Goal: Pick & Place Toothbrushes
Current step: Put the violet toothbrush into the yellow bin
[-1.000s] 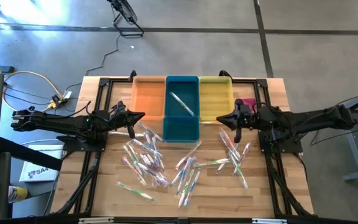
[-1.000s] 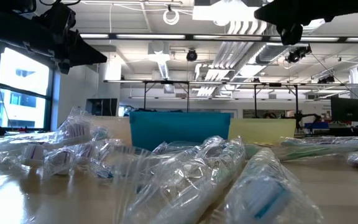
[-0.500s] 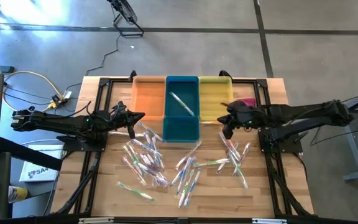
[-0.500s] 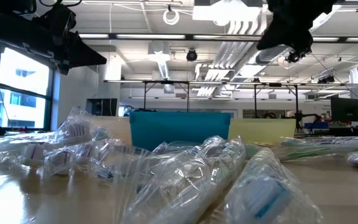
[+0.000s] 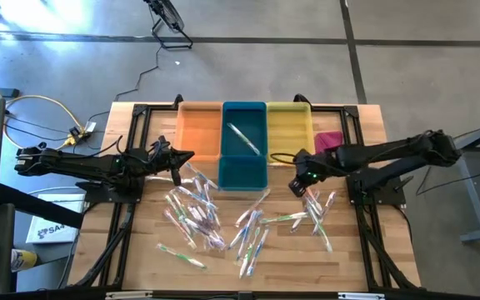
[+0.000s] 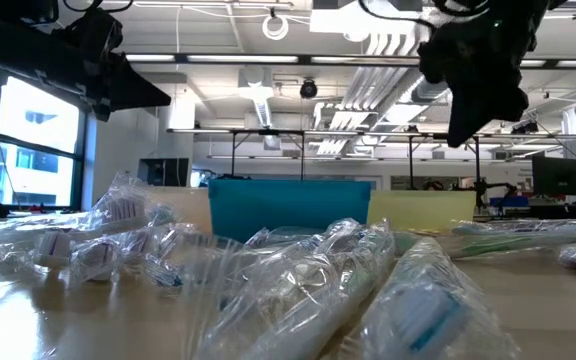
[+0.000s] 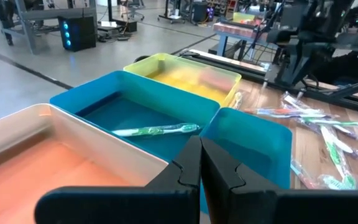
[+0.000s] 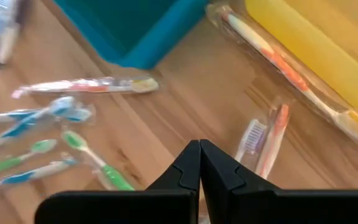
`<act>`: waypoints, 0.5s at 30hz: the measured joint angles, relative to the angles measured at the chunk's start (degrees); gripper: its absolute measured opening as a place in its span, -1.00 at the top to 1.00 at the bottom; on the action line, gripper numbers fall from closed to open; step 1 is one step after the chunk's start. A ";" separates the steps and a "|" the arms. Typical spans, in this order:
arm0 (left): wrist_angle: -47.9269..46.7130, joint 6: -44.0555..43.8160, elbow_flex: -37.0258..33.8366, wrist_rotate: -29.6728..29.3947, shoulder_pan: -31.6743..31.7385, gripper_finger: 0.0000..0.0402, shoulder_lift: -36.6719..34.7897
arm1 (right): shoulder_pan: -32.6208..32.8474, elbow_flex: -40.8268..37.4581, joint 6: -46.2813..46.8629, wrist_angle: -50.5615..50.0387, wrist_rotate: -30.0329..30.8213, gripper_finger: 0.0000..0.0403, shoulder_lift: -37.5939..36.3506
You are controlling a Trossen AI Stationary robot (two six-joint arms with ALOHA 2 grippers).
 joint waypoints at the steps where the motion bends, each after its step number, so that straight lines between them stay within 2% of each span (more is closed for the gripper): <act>1: -0.12 0.00 0.00 0.00 0.02 1.00 -0.01 | 0.00 0.00 0.00 0.00 0.00 0.99 0.85; 5: -0.19 0.00 0.00 0.00 0.01 1.00 -0.01 | 0.00 -0.02 0.11 -0.22 0.29 0.99 3.64; 11: -0.20 0.00 0.00 0.00 0.00 1.00 0.01 | -0.04 -0.04 0.14 -0.50 5.23 0.98 7.54; 15: -0.18 0.00 0.00 0.00 0.02 1.00 0.00 | -0.02 -0.04 0.17 -1.14 5.90 0.85 9.86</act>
